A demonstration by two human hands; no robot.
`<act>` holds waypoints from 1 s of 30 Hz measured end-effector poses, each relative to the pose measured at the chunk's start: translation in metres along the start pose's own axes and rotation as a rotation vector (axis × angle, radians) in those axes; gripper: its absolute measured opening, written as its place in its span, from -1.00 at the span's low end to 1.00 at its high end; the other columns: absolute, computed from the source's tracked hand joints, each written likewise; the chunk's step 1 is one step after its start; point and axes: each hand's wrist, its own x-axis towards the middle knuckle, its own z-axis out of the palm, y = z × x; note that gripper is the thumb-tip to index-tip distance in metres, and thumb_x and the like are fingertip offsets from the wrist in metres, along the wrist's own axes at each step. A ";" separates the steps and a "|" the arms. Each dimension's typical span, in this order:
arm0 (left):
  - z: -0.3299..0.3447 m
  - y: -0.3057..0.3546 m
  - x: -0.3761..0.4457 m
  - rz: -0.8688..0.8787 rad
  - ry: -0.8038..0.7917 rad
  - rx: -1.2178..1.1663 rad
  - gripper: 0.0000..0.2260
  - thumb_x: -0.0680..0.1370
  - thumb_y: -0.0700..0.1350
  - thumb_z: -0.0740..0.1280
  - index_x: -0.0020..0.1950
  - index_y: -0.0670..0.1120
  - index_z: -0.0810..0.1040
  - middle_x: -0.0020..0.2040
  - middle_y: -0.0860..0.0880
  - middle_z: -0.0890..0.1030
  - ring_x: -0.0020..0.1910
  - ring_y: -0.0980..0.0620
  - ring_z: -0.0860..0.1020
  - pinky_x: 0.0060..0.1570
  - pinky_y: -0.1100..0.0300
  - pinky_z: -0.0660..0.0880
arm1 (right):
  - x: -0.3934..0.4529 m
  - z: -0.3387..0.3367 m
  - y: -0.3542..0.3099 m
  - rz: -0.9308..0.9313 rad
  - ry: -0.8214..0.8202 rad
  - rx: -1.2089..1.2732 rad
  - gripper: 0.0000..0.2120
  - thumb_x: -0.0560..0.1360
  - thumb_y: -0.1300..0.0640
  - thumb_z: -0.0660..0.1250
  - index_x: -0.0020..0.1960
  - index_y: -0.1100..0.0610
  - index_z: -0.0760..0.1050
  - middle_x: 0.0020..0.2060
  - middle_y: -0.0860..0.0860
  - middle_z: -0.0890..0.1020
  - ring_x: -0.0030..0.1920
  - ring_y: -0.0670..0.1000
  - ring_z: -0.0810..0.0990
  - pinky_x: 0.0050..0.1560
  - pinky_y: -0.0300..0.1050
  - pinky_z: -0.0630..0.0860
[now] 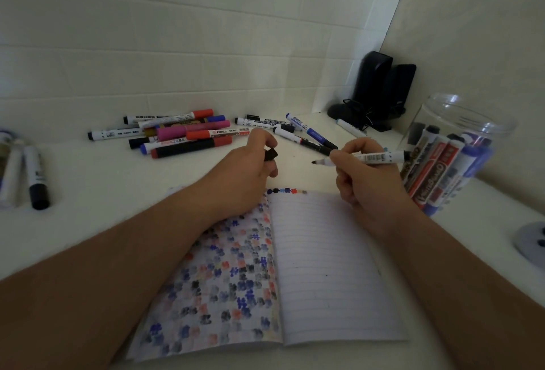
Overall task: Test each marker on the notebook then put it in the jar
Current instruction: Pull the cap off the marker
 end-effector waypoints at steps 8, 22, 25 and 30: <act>-0.004 0.002 0.000 0.057 0.033 -0.032 -0.90 0.69 -0.07 0.27 0.20 0.07 0.48 0.14 0.12 0.64 0.18 0.09 0.55 0.23 -0.02 0.52 | -0.006 -0.001 -0.013 0.200 -0.147 0.297 -0.76 0.65 0.15 0.15 -0.09 0.14 0.55 -0.33 0.09 0.59 -0.38 0.01 0.45 -0.45 -0.21 0.33; 0.000 0.008 -0.004 0.192 0.051 0.073 -0.88 0.66 -0.01 0.31 0.19 0.15 0.53 0.01 0.25 0.59 0.03 0.18 0.50 0.17 -0.09 0.47 | -0.007 0.008 -0.009 0.170 -0.104 0.086 -0.83 0.66 0.15 0.31 -0.10 0.11 0.54 -0.24 0.15 0.69 -0.36 0.02 0.52 -0.41 -0.19 0.42; 0.001 0.011 -0.005 0.189 0.059 0.076 -0.88 0.66 -0.01 0.32 0.19 0.11 0.54 0.00 0.16 0.63 0.01 0.10 0.54 0.08 -0.07 0.51 | -0.008 0.008 -0.006 0.127 -0.117 0.069 -0.88 0.65 0.14 0.36 -0.05 0.14 0.56 -0.23 0.13 0.70 -0.35 0.00 0.53 -0.38 -0.19 0.44; -0.002 0.020 -0.005 0.209 0.139 0.001 -0.85 0.64 -0.10 0.35 0.21 0.03 0.59 -0.04 0.10 0.69 -0.08 0.09 0.61 -0.01 -0.01 0.54 | -0.008 0.011 -0.011 0.077 -0.098 0.107 -0.83 0.65 0.11 0.36 -0.01 0.21 0.59 -0.27 0.11 0.68 -0.35 -0.02 0.56 -0.37 -0.23 0.45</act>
